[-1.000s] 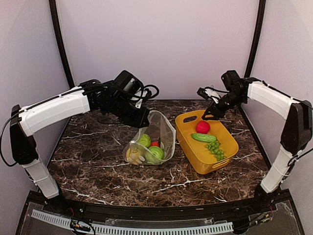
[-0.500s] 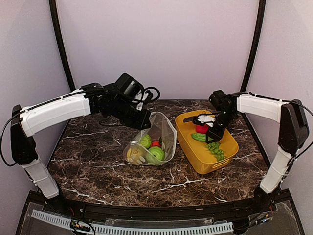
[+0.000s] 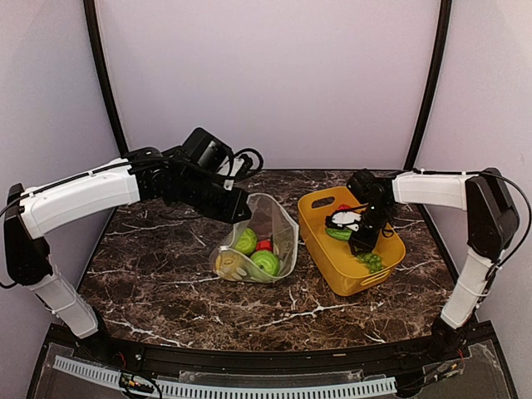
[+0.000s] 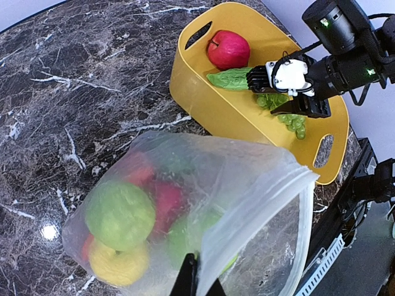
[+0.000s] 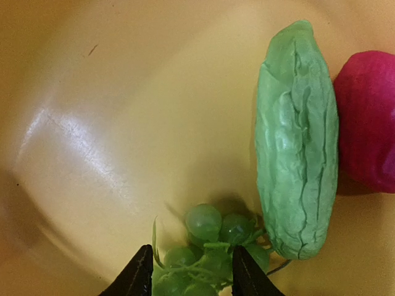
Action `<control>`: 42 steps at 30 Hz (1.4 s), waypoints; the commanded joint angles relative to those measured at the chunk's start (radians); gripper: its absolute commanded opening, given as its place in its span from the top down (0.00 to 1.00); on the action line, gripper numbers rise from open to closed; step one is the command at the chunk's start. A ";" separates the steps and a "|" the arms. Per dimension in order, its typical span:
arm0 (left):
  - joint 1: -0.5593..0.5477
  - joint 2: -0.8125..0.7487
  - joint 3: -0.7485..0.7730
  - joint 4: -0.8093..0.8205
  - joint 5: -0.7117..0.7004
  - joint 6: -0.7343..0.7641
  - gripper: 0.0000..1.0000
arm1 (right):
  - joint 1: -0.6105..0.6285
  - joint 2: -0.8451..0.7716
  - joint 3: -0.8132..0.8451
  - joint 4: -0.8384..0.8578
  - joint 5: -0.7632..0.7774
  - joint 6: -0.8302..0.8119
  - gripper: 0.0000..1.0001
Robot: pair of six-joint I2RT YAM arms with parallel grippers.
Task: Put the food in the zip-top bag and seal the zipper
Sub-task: Pick up the fake fruit from the bin, then place the fake fruit in the zipper food storage bag.
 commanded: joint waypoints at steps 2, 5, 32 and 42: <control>0.000 -0.066 -0.037 0.033 0.001 -0.009 0.99 | 0.011 0.012 -0.044 0.041 0.036 -0.005 0.61; 0.000 -0.069 -0.041 0.040 0.012 -0.022 0.99 | 0.012 0.019 -0.043 0.043 0.036 -0.003 0.65; 0.000 -0.009 0.010 0.151 0.059 -0.163 0.99 | 0.017 -0.287 0.245 -0.034 -0.310 0.023 1.00; 0.000 0.096 0.060 0.206 0.060 -0.179 0.99 | 0.017 -0.299 0.455 -0.002 -0.770 0.092 1.00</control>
